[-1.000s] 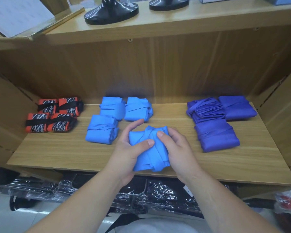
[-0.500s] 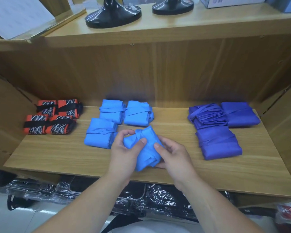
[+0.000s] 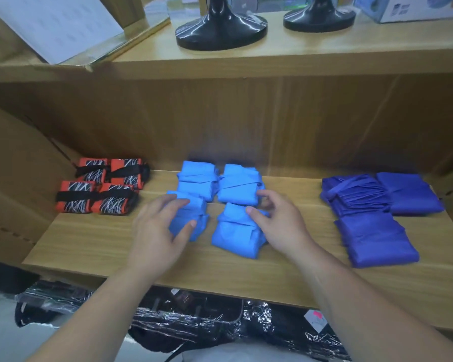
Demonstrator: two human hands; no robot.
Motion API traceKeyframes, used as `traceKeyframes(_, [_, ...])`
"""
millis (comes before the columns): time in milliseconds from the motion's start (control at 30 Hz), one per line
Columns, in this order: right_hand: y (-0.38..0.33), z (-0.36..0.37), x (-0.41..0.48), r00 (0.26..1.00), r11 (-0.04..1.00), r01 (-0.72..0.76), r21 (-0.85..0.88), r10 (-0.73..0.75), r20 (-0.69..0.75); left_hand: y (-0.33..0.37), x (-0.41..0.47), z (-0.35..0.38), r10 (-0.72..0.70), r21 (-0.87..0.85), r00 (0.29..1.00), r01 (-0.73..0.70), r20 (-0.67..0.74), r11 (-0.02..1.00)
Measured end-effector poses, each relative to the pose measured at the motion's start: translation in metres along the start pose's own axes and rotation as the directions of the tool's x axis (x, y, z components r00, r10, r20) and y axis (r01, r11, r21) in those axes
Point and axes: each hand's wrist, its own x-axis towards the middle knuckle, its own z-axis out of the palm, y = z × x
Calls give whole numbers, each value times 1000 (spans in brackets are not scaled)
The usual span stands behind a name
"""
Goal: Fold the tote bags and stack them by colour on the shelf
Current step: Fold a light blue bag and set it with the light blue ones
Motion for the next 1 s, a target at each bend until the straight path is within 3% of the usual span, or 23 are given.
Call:
traceKeyframes(67, [-7,5,-4,977,981,107,-164,-135,-167,-15,4,4,7,77,996,-14,92,997])
traceKeyframes(133, [-13,9,-15,929,939,250,-238,-302,-215,-28,5,9,36,131,982,-61,186,989])
traceKeyframes(267, [-9,20,-41,831,703,450,-551,-556,-31,-50,7,15,108,38,959,-122,263,992])
traceKeyframes(333, [-2,26,-48,836,658,451,-603,-548,27,-58,9,18,129,-20,957,-128,260,992])
traceKeyframes(433, [6,35,-50,879,736,410,-539,-476,20,-64,10,21,149,-59,950,-139,276,989])
traceKeyframes(600, [5,45,-52,913,776,372,-509,-405,51,-73,5,22,197,-68,935,-185,295,980])
traceKeyframes(1000, [-18,61,-64,978,829,159,-537,-206,-29,-78,13,21,229,-98,932,-210,281,973])
